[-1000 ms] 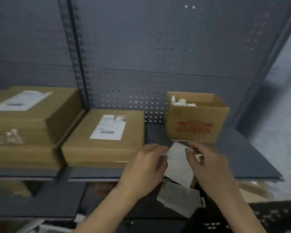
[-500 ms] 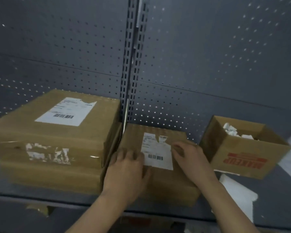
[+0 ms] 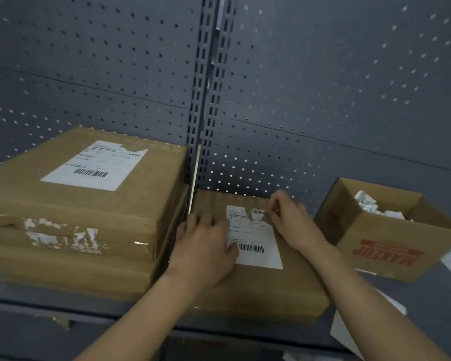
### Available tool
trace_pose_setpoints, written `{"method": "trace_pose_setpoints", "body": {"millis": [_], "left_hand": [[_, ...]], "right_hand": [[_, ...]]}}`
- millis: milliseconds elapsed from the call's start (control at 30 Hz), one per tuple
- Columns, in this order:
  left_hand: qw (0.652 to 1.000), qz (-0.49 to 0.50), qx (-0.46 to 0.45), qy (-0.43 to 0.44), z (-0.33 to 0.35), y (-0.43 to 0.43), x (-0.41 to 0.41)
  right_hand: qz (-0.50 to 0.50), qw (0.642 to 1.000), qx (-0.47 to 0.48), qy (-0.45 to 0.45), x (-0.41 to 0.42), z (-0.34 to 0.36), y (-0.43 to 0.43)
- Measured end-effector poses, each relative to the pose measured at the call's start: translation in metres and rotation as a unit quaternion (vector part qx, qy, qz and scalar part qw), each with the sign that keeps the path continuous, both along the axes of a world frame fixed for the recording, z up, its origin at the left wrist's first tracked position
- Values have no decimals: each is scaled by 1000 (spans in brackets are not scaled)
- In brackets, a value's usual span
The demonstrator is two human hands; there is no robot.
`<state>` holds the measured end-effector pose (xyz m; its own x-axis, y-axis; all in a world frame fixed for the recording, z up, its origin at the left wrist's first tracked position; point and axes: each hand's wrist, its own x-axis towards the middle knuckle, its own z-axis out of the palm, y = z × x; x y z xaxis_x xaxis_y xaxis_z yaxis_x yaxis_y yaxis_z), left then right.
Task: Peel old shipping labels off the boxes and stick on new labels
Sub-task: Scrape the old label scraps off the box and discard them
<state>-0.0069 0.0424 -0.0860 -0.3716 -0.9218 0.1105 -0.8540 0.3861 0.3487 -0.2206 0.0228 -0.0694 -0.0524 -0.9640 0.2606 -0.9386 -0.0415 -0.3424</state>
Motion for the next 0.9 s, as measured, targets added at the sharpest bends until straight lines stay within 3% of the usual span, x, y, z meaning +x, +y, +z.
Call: {"method": "trace_pose_setpoints", "body": {"millis": [233,500,700,900], "left_hand": [[999,8,-33,13,-14,-8,-3],[999,15,-35,28,-16,-9,-4],[998,17,-42,32,-16,-8,-3],[998,17,-52,40,-16,-6,-3]], "right_hand": [[42,999,7,32,-6,-9,-17],[59,988,15,144,1,-14,-19],[38,997,-5,74,-5,-20,-21],[37,990,-15,135,3,-18,-25]]}}
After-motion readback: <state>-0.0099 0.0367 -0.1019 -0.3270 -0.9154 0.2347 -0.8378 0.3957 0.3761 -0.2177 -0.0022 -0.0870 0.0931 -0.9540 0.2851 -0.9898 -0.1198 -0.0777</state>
